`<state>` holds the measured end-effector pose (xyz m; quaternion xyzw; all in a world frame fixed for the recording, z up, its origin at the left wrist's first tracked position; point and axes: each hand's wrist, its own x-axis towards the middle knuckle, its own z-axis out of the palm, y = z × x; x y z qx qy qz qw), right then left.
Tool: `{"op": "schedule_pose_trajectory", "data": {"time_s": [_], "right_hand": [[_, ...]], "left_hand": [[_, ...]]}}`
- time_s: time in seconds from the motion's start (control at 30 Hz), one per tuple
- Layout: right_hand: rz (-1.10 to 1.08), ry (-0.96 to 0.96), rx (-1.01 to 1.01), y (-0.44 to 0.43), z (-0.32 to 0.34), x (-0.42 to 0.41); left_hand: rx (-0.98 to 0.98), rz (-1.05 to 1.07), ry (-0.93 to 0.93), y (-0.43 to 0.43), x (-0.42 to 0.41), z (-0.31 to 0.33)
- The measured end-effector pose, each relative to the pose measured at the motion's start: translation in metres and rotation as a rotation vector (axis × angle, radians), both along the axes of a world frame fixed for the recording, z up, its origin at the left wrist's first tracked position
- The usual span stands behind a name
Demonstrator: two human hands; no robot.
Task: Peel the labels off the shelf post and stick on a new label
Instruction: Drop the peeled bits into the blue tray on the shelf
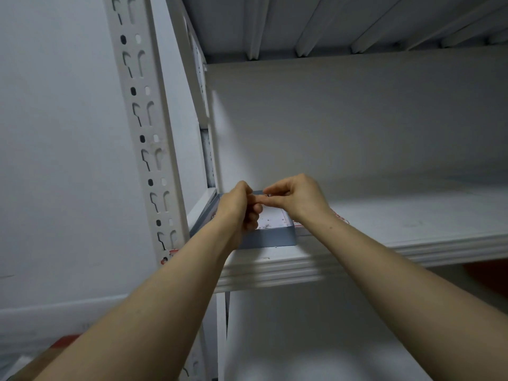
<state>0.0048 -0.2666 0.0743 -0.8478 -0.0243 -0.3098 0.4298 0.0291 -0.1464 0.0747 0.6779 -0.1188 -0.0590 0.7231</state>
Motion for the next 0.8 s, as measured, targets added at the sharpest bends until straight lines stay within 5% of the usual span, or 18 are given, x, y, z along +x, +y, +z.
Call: {"op": "schedule_pose_trajectory", "data": {"time_s": [0.23,0.63,0.8], "right_hand": [[0.0,0.013,0.058,-0.008,-0.006,0.019],[-0.203,0.179,-0.463,-0.003,0.003,0.026],[-0.046,0.276,-0.427,-0.008,0.003,0.03]], "left_hand": [[0.083,0.127,-0.135,0.003,0.009,0.001],[0.264,0.246,-0.285,0.004,0.014,-0.007],[0.31,0.269,-0.293,0.004,0.012,-0.004]]}}
